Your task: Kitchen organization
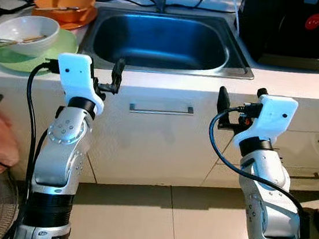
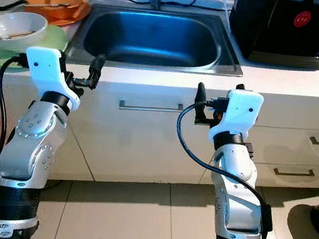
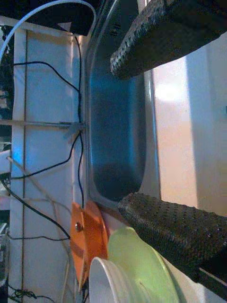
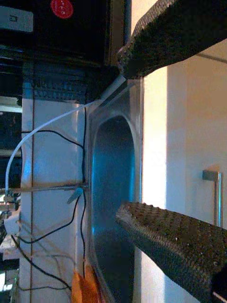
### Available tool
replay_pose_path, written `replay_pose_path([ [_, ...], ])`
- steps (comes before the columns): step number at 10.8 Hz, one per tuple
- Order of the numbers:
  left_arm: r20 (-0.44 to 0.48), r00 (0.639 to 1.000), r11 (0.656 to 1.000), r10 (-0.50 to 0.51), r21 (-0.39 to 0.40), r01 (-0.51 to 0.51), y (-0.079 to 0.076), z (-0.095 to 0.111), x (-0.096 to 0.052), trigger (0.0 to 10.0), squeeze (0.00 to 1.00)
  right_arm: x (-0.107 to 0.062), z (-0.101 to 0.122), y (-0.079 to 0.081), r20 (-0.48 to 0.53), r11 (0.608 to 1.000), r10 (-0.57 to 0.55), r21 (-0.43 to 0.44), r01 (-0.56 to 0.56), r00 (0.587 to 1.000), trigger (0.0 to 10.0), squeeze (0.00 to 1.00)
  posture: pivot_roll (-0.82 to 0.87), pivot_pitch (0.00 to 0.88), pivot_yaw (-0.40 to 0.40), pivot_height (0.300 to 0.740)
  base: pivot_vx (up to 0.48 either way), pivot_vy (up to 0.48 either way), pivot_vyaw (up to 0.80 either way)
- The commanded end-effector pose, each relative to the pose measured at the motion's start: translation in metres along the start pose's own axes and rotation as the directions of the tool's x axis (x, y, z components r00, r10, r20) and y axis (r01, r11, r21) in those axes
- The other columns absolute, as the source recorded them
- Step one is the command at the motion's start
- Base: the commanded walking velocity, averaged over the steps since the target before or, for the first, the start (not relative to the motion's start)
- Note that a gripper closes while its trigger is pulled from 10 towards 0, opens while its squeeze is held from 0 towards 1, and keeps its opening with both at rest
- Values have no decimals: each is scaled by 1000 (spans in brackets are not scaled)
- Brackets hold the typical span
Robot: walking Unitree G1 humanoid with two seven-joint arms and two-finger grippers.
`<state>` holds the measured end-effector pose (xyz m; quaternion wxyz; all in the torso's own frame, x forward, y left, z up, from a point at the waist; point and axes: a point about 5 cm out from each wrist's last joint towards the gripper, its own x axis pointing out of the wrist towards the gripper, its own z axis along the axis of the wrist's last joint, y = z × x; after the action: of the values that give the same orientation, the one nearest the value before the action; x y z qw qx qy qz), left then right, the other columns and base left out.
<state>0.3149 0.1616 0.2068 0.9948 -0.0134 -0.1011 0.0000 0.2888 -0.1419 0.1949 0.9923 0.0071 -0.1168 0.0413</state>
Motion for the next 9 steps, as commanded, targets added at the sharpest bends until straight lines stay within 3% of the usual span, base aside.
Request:
replay_pose_path([
  [1,3,1000,1000,9,7,-9,2,1,0,10000,0,0,-2,0,-1,1000,-4,4,4,1000,10000,0,57,20,18,740,0,0,0],
  [9,21,1000,1000,4,9,-4,2,7,2,10000,0,1,-2,-1,6,1000,-4,9,4,1000,10000,0,64,22,19,740,0,0,0],
])
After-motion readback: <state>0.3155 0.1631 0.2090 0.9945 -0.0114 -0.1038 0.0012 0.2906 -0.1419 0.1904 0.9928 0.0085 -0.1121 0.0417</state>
